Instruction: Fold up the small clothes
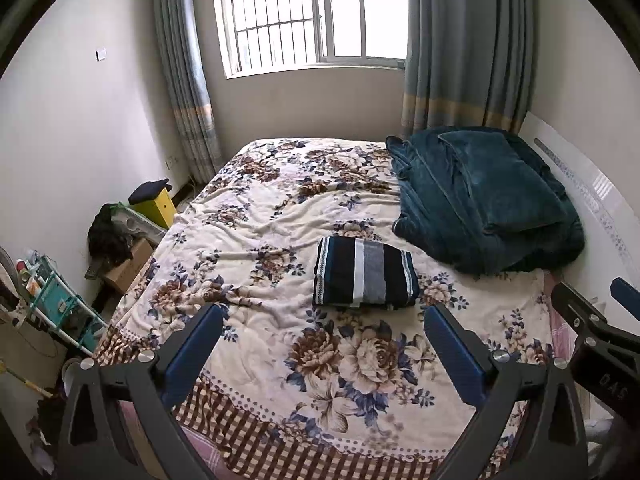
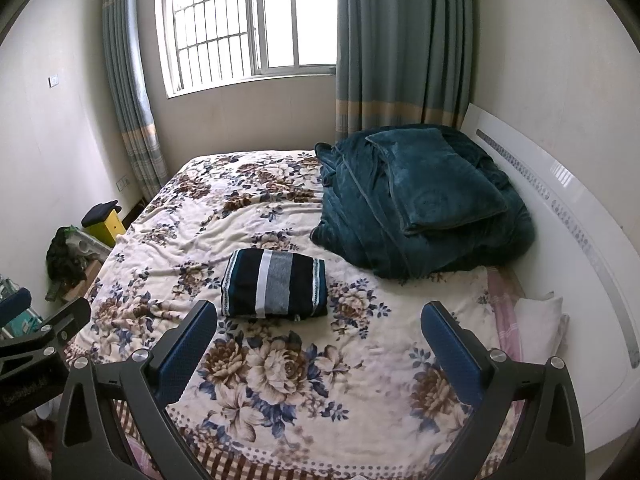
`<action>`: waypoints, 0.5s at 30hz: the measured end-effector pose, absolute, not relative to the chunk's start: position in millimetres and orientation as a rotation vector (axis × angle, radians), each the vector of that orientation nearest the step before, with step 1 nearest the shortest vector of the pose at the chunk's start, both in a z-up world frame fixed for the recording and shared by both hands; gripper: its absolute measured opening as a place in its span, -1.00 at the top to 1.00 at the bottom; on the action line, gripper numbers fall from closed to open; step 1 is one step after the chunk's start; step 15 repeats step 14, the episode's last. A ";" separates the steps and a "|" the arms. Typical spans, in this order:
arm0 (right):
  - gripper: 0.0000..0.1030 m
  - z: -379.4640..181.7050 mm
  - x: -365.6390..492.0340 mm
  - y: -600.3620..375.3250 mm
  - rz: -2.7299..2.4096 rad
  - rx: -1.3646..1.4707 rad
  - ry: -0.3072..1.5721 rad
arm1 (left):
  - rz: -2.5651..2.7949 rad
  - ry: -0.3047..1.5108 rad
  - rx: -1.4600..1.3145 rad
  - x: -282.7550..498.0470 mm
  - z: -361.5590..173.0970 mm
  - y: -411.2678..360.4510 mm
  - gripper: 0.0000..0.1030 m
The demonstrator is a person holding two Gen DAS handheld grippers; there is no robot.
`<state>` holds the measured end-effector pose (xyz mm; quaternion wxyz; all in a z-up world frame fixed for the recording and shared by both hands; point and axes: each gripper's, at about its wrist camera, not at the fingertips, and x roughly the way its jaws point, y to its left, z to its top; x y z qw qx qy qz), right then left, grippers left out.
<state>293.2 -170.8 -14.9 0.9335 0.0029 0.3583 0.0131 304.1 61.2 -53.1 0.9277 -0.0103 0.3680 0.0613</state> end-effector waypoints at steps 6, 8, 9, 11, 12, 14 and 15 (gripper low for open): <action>-1.00 -13.3 289.8 -167.7 0.024 0.005 0.728 | 0.132 0.757 -0.027 301.6 -54.8 63.0 -1.00; -1.00 -12.8 288.9 -164.9 0.022 0.003 0.727 | 0.137 0.750 -0.028 301.1 -54.3 63.6 -1.00; -1.00 -12.5 288.4 -165.3 0.021 0.006 0.727 | 0.142 0.746 -0.030 299.8 -54.7 63.6 -1.00; -1.00 -12.7 288.2 -164.2 0.019 0.002 0.726 | 0.144 0.739 -0.028 296.4 -55.6 63.3 -1.00; -1.00 -12.7 287.2 -164.8 0.017 0.007 0.727 | 0.148 0.736 -0.023 295.7 -55.6 63.0 -1.00; -1.00 -12.6 287.4 -163.9 0.017 0.007 0.724 | 0.147 0.735 -0.023 294.8 -55.5 62.8 -1.00; -1.00 -12.6 287.4 -163.9 0.017 0.007 0.724 | 0.147 0.735 -0.023 294.8 -55.5 62.8 -1.00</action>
